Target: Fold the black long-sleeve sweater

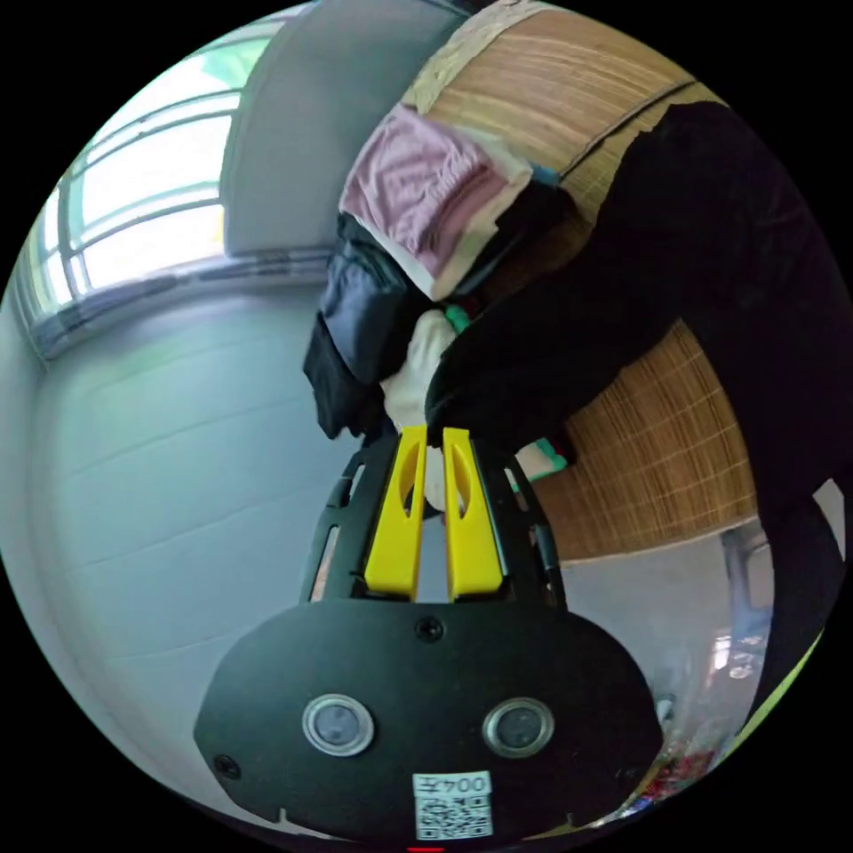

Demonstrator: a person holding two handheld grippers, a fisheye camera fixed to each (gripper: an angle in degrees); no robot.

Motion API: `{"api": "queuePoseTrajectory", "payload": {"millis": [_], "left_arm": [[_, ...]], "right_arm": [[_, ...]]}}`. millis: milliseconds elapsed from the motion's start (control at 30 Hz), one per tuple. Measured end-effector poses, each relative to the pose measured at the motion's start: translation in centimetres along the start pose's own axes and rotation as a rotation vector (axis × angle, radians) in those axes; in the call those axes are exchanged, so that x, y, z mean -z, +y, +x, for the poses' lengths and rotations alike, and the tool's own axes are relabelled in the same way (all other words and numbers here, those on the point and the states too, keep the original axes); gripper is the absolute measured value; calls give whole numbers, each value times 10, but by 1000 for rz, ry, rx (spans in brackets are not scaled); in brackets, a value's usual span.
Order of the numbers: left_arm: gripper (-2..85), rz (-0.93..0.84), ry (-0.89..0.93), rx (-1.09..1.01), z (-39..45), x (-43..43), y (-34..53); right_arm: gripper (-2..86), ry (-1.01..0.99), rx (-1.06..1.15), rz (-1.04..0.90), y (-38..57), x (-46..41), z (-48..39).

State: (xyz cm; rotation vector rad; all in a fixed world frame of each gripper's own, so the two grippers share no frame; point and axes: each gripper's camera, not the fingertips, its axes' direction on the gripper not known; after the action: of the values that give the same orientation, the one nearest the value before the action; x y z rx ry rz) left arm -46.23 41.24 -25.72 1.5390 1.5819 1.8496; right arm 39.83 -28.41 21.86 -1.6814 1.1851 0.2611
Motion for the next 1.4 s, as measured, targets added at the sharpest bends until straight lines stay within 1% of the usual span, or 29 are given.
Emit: {"api": "queuePoseTrajectory", "payload": {"millis": [133,267,333,400,533,667,767,833,867,900,933,967,1000,1033,1100,1133,1200,1267,1333,1400], "left_arm": [[11,-73,128,-77,3,-26,-7],[12,-53,197,-143,-5,-16,-19],[12,0,256,-152,-18,3,-28],[13,52,273,-164,-26,24,-36],[18,184,179,-271,-15,86,-59],[23,285,178,-406,16,133,-83],[28,367,259,-519,51,163,-106],[33,437,358,-589,88,178,-126],[35,456,392,-597,98,181,-132],[39,487,474,-581,119,182,-148],[47,514,559,-585,146,179,-164],[51,520,595,-592,161,176,-173],[68,505,643,-592,194,166,-193],[92,472,677,-604,229,151,-214],[112,399,709,-595,276,123,-242],[116,356,752,-565,296,103,-253],[111,319,847,-582,313,82,-250],[88,367,837,-581,310,70,-225],[46,450,799,-508,281,47,-174],[25,450,758,-445,257,14,-131]], "right_arm": [[-7,-38,-52,12,35,5,6],[-7,-53,-51,19,54,9,7],[-7,-70,-51,25,59,11,9],[-7,-91,-50,28,63,11,11],[-7,-130,-62,33,71,7,20],[-7,-190,-94,43,79,3,33],[-7,-199,-109,47,86,1,42],[-7,-208,-123,51,90,-1,47],[-7,-216,-136,53,92,-2,51],[-7,-221,-144,52,93,-3,53],[-7,-231,-162,52,95,-5,56],[-7,-243,-176,56,97,-5,59],[-7,-248,-184,57,98,-6,61],[-7,-255,-197,58,101,-6,62],[-7,-258,-208,64,105,-4,63],[-7,-256,-211,70,108,-3,62],[-7,-240,-215,76,113,-1,58],[-7,-162,-201,66,117,-1,45],[-7,-72,-175,32,116,-6,31],[-7,32,-140,1,112,-15,12]]}}
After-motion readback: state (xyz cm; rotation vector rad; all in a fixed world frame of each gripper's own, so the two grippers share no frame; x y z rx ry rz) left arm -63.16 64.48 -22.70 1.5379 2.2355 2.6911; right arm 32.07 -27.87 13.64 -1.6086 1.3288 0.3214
